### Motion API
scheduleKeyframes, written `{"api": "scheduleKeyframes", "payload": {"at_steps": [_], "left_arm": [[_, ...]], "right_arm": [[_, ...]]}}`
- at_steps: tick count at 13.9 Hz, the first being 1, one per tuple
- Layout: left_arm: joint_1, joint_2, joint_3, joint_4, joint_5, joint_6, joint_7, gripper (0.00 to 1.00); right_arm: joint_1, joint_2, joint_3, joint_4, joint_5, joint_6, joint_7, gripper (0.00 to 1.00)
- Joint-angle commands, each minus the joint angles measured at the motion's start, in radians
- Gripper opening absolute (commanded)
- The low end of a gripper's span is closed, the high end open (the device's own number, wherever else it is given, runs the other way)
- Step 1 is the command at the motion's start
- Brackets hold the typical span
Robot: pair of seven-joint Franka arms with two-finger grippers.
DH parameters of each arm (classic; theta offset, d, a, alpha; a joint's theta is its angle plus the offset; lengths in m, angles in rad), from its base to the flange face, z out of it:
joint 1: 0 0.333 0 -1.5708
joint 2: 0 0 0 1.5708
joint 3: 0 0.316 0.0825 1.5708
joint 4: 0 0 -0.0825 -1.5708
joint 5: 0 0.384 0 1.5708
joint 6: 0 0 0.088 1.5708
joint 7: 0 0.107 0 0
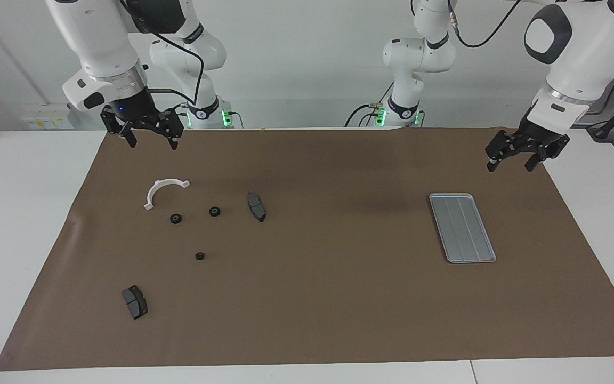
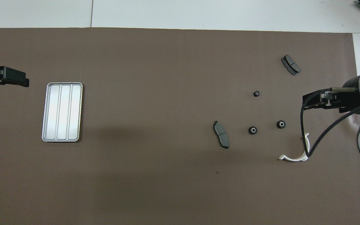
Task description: Pick bearing gear from pile to tray
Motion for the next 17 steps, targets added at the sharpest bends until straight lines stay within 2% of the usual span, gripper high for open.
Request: {"api": "scheduleKeyframes", "payload": {"at_steps": [1,8,13,17], "left_arm": [[-0.001,-0.033,0.001,-0.035,-0.004,0.006,0.011,1.0],[-0.001,-0.033,-0.001,-0.036,0.0,0.003,0.04,1.0],[-0.001,-0.033,-0.001,-0.036,0.0,0.004,0.037,1.0],[0.002,-0.033,-0.001,-0.036,0.0,0.013,0.037,1.0]], "right_arm": [[-0.023,-0.029,0.008,-0.034,0.014,0.03,-0.026,1.0],[-0.035,-0.04,0.008,-0.075,0.027,0.056,-0.035,1.0],[-0.054,-0.124,0.008,-0.303,0.027,0.268,-0.039,1.0],[-0.081,-0.121,0.008,-0.4,0.027,0.352,-0.045,1.0]]}}
